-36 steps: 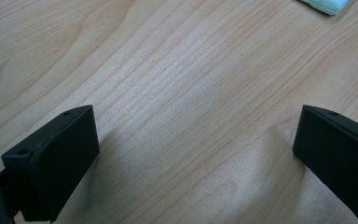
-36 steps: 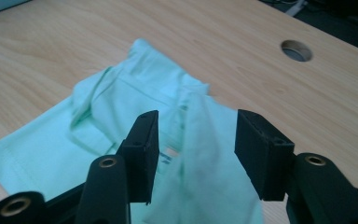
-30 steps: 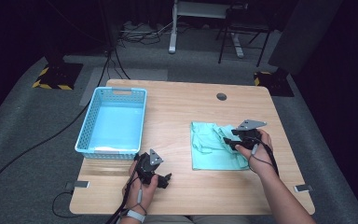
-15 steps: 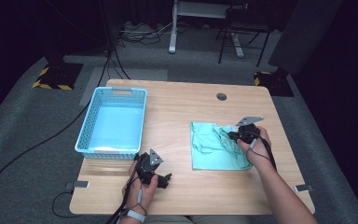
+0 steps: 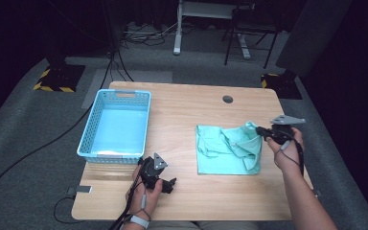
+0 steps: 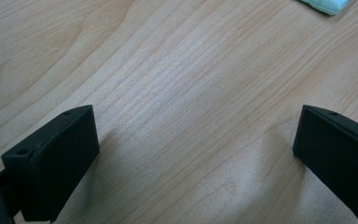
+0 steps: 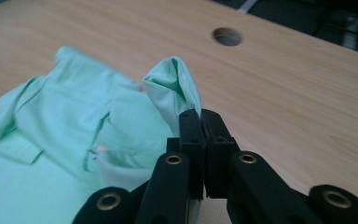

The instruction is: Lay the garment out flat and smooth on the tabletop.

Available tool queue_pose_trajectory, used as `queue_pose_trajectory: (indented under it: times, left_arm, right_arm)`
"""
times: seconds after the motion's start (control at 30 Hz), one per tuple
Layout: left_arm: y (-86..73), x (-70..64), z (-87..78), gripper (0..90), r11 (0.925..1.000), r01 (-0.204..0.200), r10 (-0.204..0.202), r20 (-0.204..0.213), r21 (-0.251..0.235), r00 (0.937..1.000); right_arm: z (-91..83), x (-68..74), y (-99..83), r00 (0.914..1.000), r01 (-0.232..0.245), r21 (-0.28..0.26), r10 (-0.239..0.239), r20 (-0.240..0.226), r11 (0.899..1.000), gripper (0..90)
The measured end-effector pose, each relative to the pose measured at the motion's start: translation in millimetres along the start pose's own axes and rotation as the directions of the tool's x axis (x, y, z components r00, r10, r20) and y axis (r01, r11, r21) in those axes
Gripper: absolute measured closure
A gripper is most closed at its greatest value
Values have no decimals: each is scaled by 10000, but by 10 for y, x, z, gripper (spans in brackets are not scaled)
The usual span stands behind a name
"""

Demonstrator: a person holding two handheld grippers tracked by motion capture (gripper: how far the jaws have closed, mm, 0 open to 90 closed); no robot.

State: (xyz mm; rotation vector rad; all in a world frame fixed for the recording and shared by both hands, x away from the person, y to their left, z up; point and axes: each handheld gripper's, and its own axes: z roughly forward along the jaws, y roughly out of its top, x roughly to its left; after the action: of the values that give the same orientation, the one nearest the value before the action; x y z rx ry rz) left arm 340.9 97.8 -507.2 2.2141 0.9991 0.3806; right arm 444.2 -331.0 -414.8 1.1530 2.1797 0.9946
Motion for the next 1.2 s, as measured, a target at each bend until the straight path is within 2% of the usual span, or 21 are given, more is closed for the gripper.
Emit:
queue_pose_trajectory:
  times: [0.07,0.1,0.17,0.2,0.27,0.37,0.43,0.5,0.57,0.8,0.87,0.97,1.0,1.2]
  left_arm:
    - [0,0,0,2,10000,-2,2,2,4,10000]
    - [0,0,0,2,10000,-4,4,2,3,10000]
    - [0,0,0,2,10000,-1,1,3,3,10000]
    - [0,0,0,1,10000,2,-2,2,0,10000]
    - [0,-1,1,2,10000,21,-21,11,-3,10000]
    - [0,-1,1,2,10000,24,-24,11,-5,10000]
    - [0,-1,1,2,10000,20,-20,12,-4,10000]
    - [0,0,0,2,10000,6,-6,6,2,10000]
    - [0,0,0,1,10000,8,-8,5,-1,10000]
    - [0,0,0,2,10000,-3,3,2,4,10000]
    - [0,0,0,1,10000,-3,3,1,4,10000]
    - [0,0,0,2,10000,-1,1,2,3,10000]
    - [0,0,0,2,10000,-1,1,3,1,10000]
    - [0,0,1,1,10000,21,-21,16,4,10000]
  right_arm:
    - [-117,-147,-60,9959,-614,-373,637,641,9974,869]
    - [-173,-217,-97,9897,-808,-572,870,1141,9951,791]
    - [-271,-326,-168,9700,-1165,-977,1344,2026,9884,650]
    - [-309,-372,-202,9666,-1289,-1062,1489,2087,9859,608]
    - [-324,-384,-234,9711,-1284,-1058,1466,1885,9861,587]
    - [-290,-324,-258,9842,-973,-753,1072,1412,9924,578]
    - [-241,-274,-266,9900,-822,-518,875,1106,9953,565]
    - [-162,-235,-286,9942,-649,-67,652,857,9979,549]
    - [-96,-224,-316,9960,-622,389,595,673,9973,534]
    - [22,-262,-545,9969,-735,1280,692,379,9890,515]
    - [53,-279,-590,9974,-653,1511,601,387,9864,595]
    - [65,-329,-644,9978,-572,1866,500,430,9808,828]
    - [47,-344,-653,9978,-547,1882,468,460,9806,873]
    - [-232,-382,-613,9972,-521,1325,444,604,9898,885]
